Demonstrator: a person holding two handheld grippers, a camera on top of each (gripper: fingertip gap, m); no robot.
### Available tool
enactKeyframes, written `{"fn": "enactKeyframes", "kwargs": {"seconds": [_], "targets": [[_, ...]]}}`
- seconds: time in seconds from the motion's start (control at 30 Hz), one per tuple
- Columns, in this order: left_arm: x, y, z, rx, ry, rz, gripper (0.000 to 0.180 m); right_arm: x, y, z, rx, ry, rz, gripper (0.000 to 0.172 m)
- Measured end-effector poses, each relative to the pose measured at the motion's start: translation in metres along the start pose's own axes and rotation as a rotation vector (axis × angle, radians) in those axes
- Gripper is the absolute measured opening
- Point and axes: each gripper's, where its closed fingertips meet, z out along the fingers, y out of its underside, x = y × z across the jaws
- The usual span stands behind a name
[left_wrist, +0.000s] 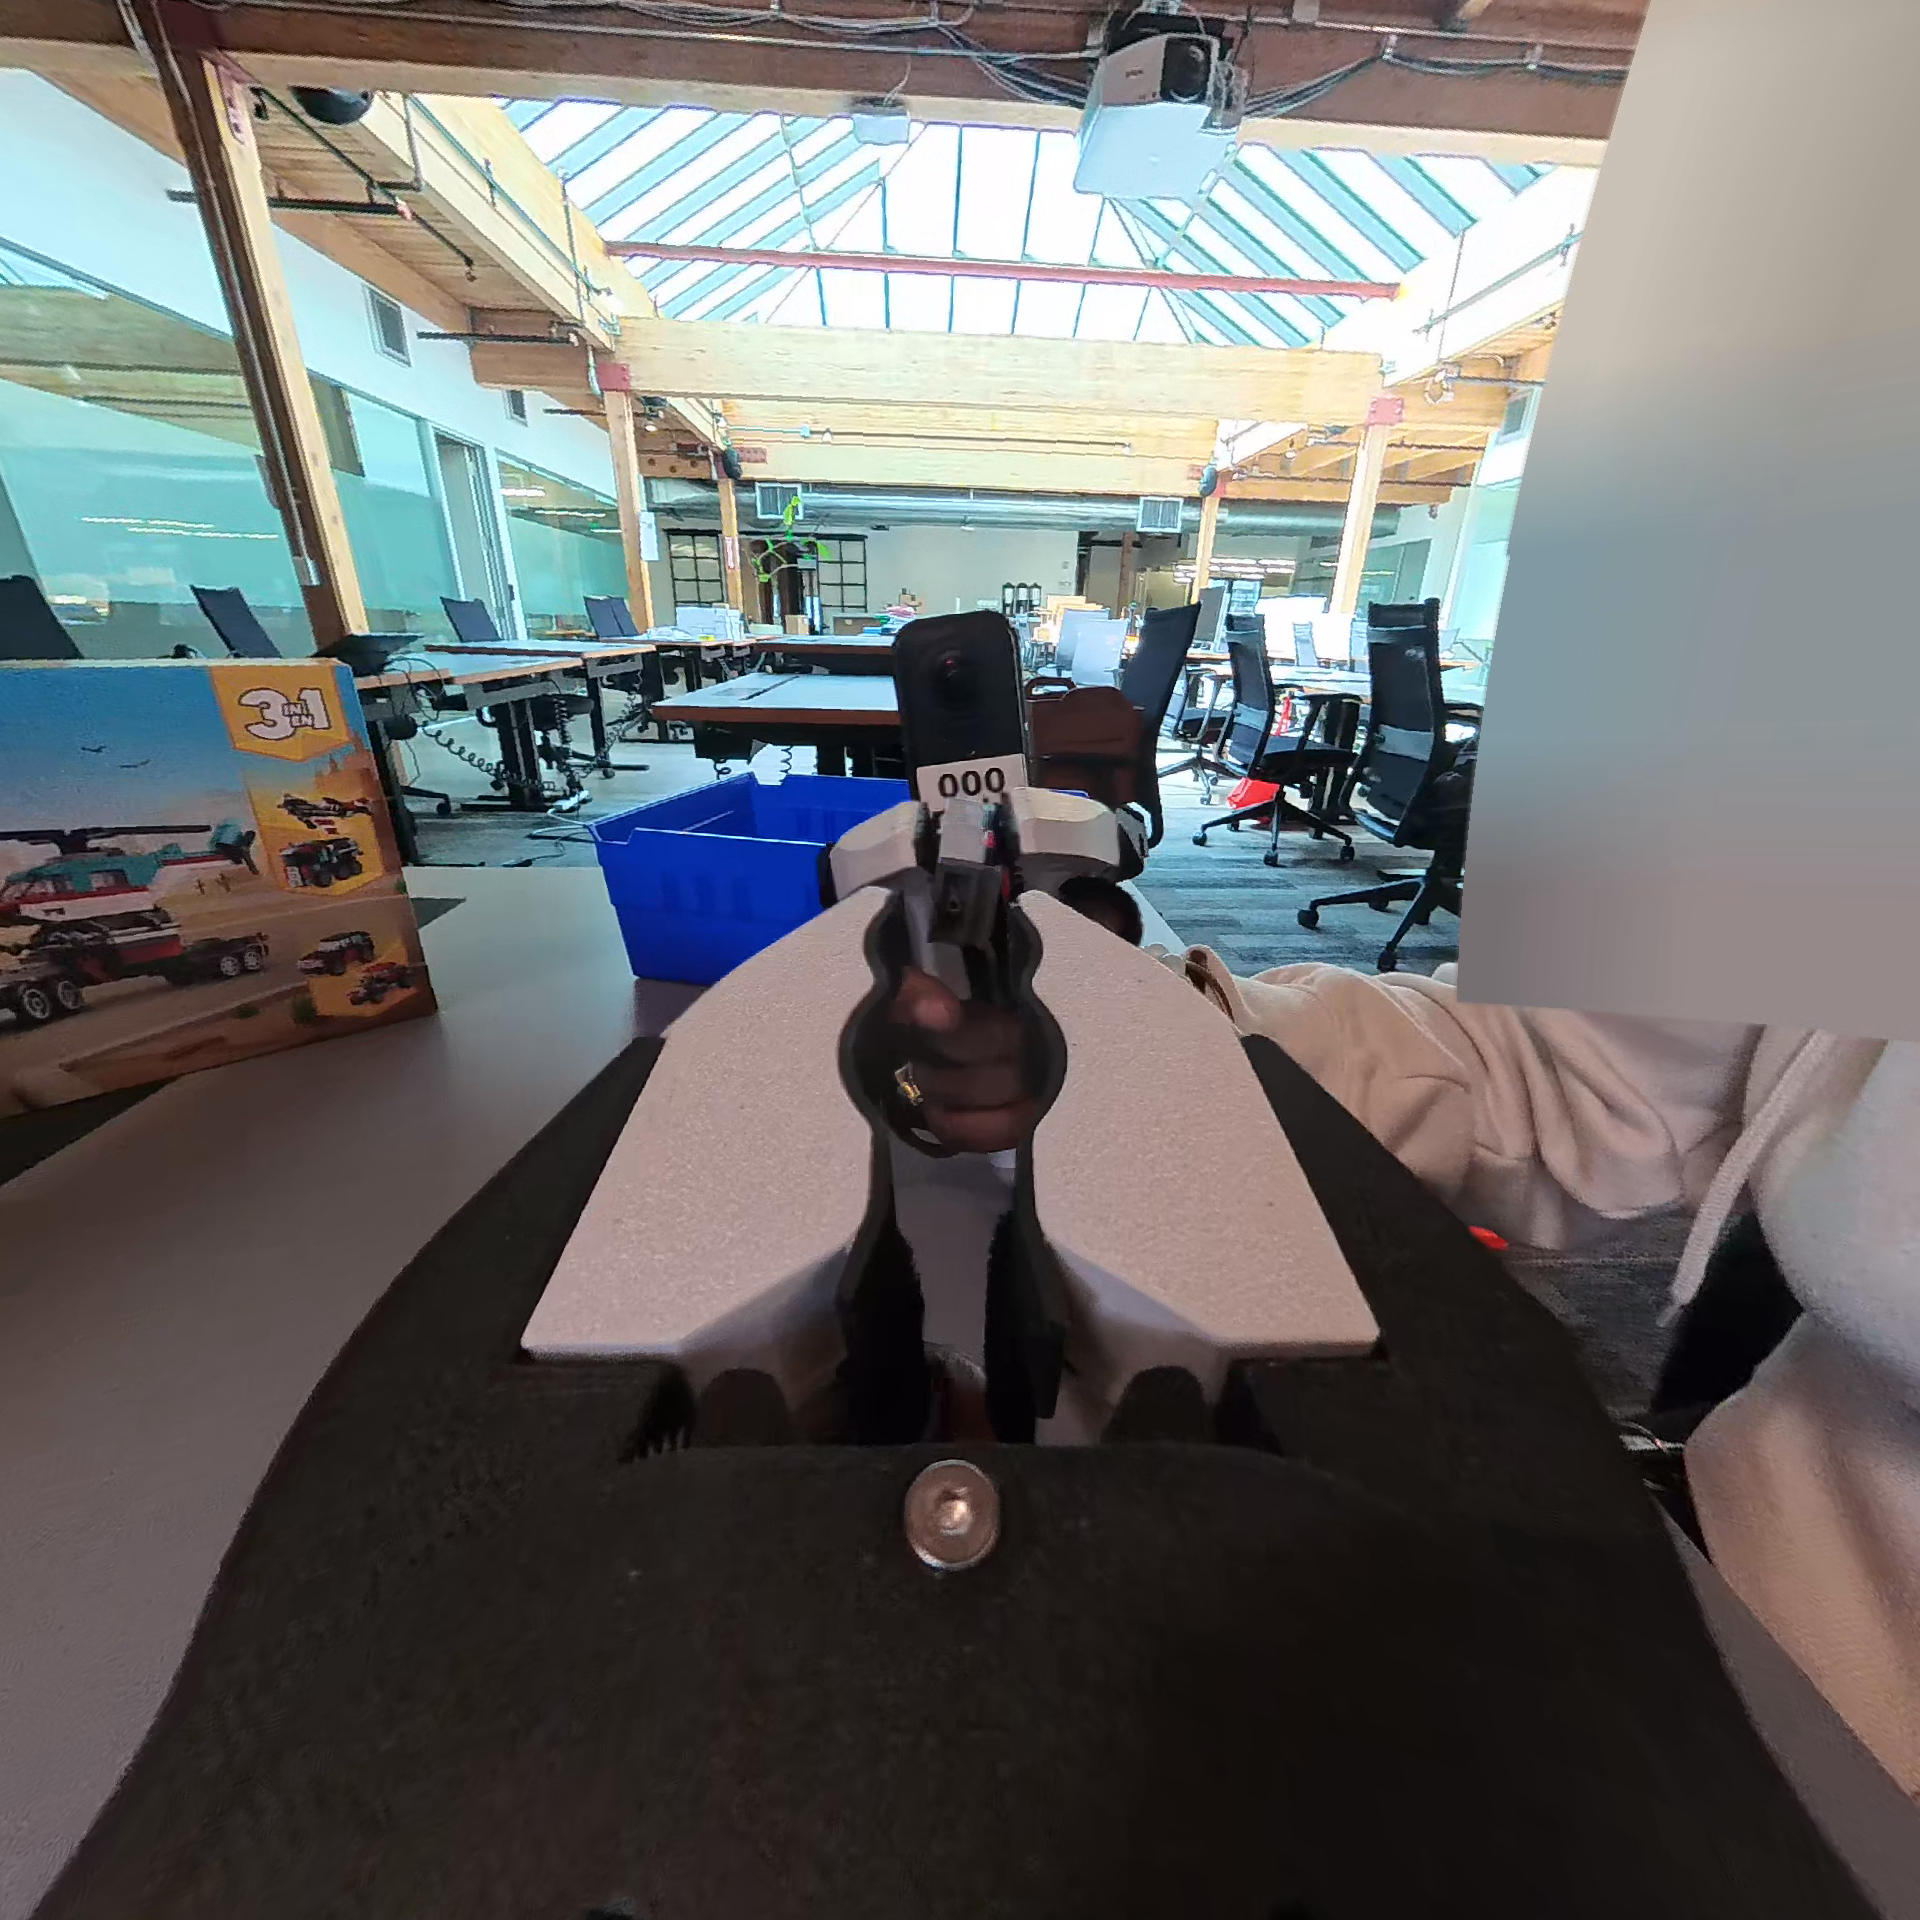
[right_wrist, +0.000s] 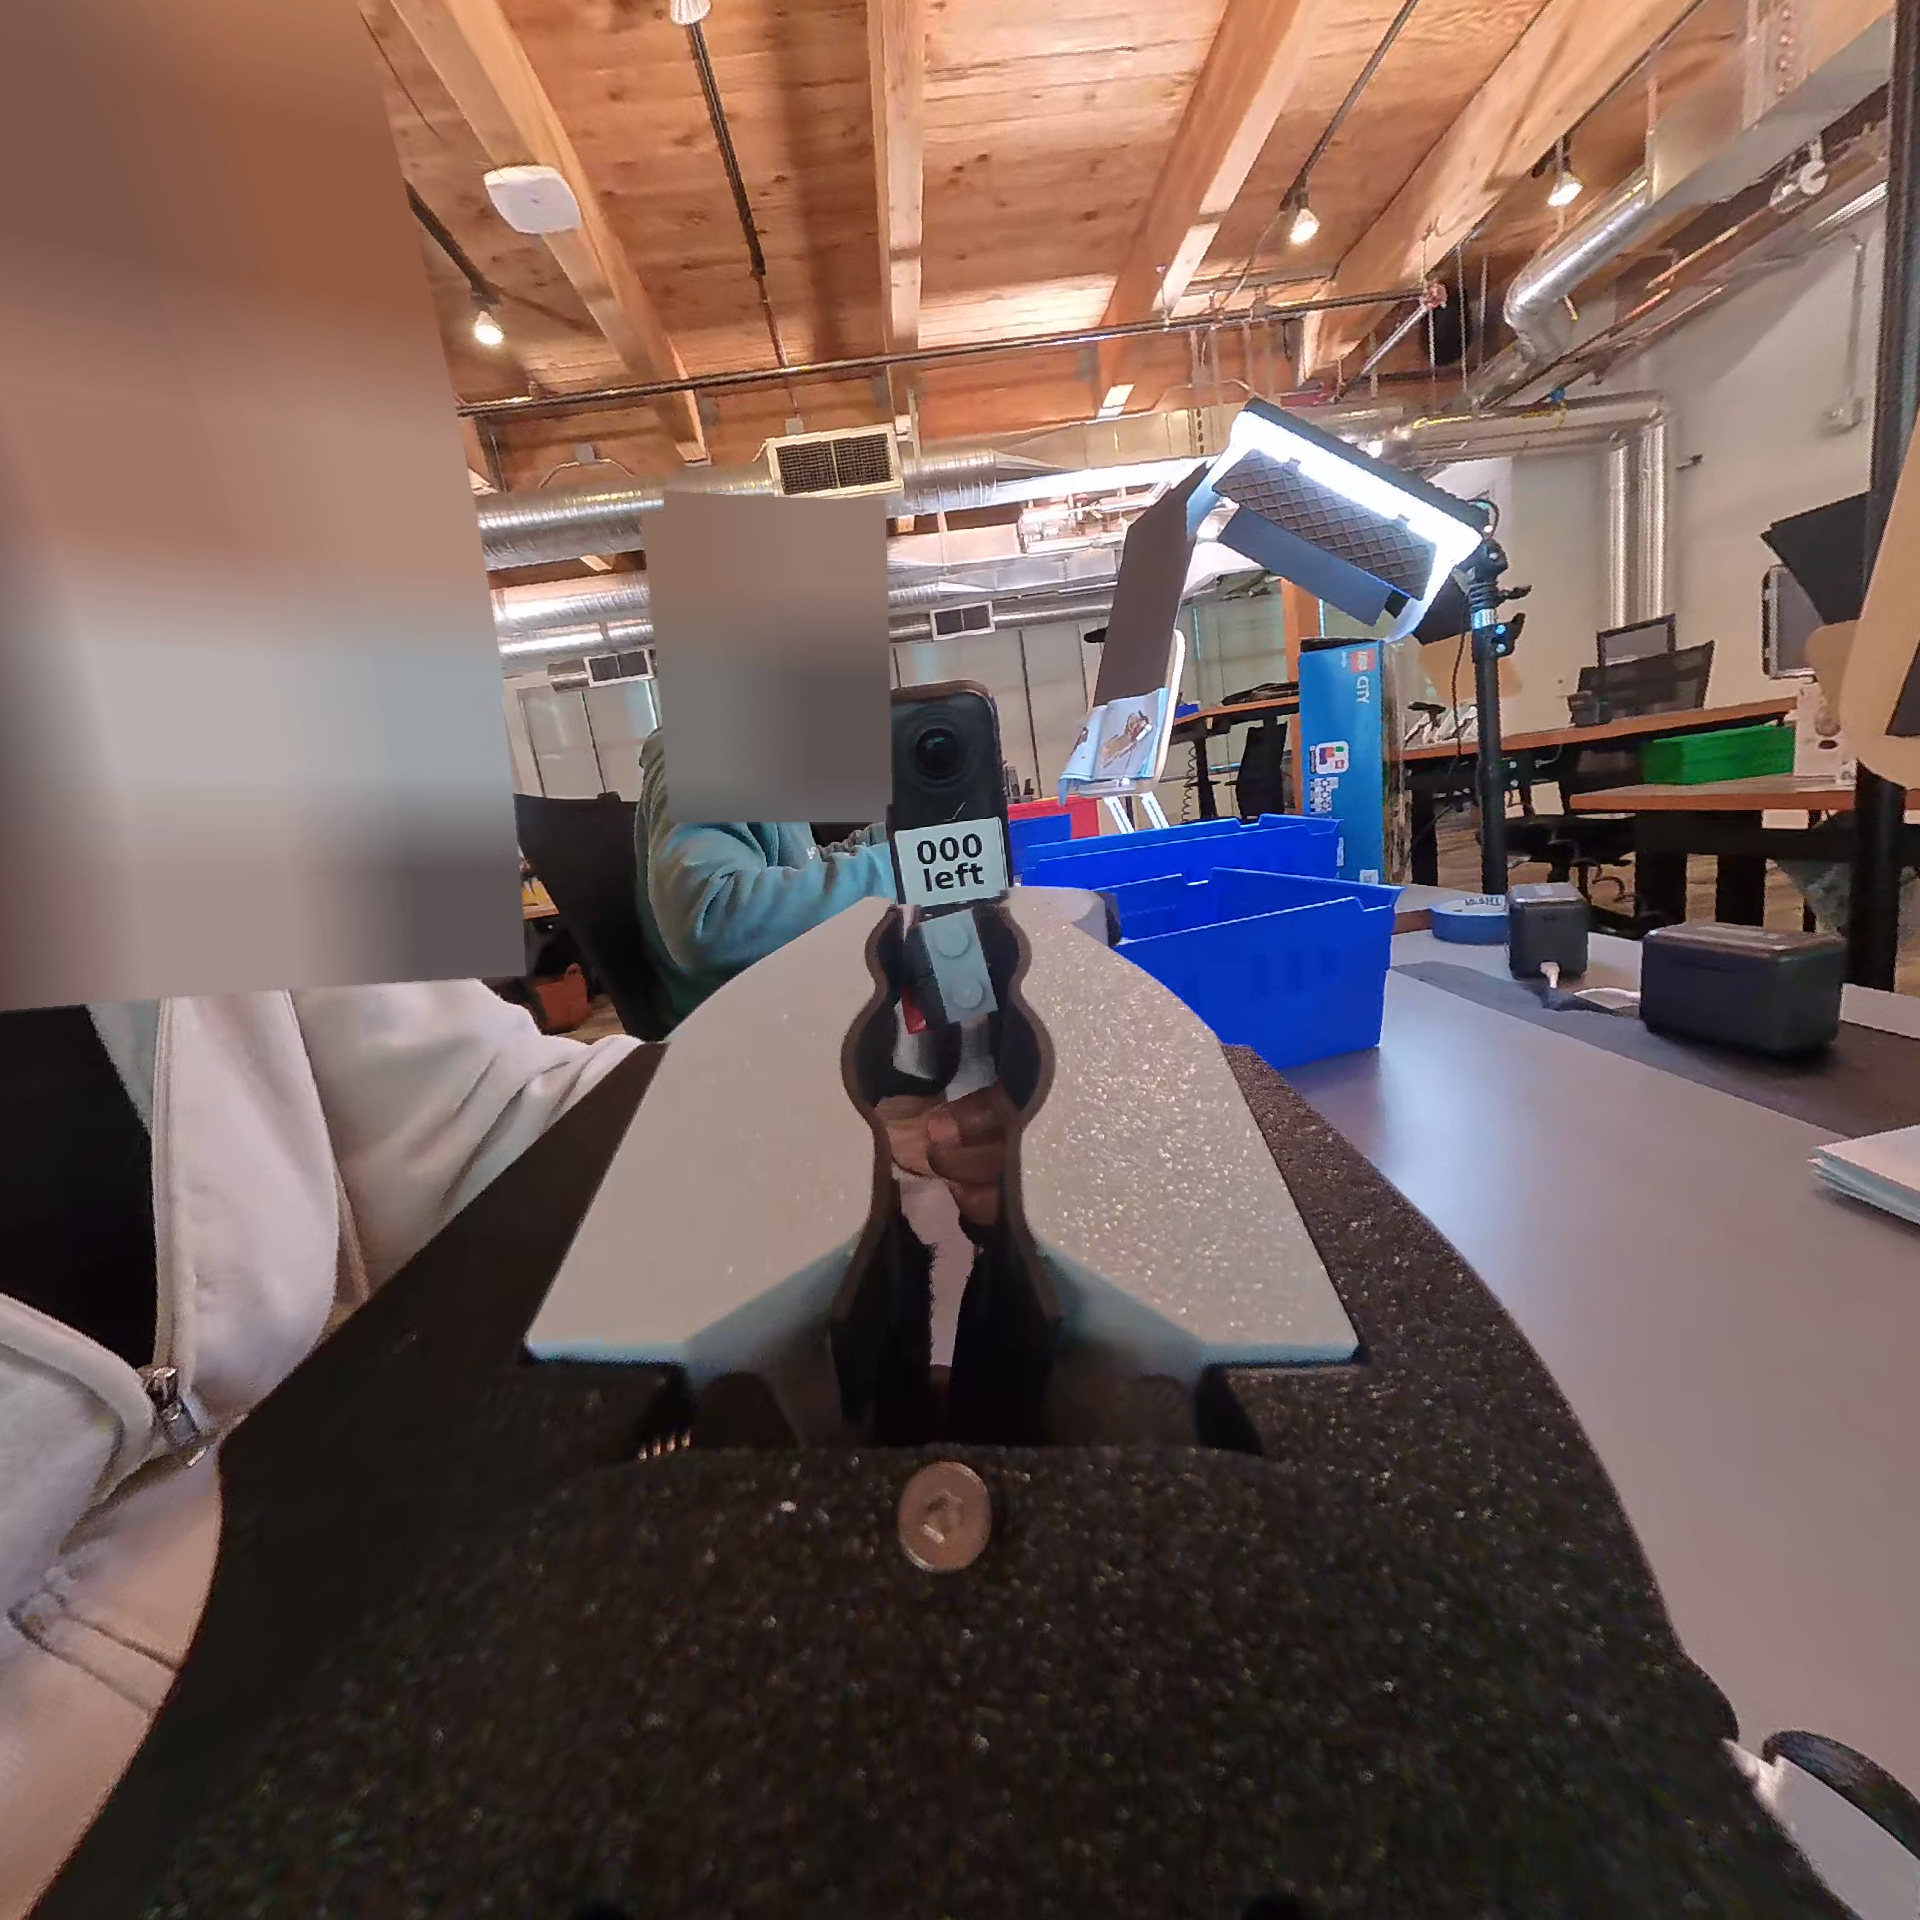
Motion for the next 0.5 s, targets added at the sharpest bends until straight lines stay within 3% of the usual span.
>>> {"fn": "enactKeyframes", "kwargs": {"seconds": [0.3, 0.5], "targets": [[0.0010, -0.0022, -0.0004, -0.008, -0.011, 0.049, 0.011, 0.0006, 0.0032, 0.0017, -0.019, 0.009, -0.007, 0.015], [0.0019, -0.0090, 0.0019, 0.042, 0.008, -0.081, 0.010, -0.0034, -0.0035, 0.0024, -0.058, 0.124, -0.363, 0.015]]}}
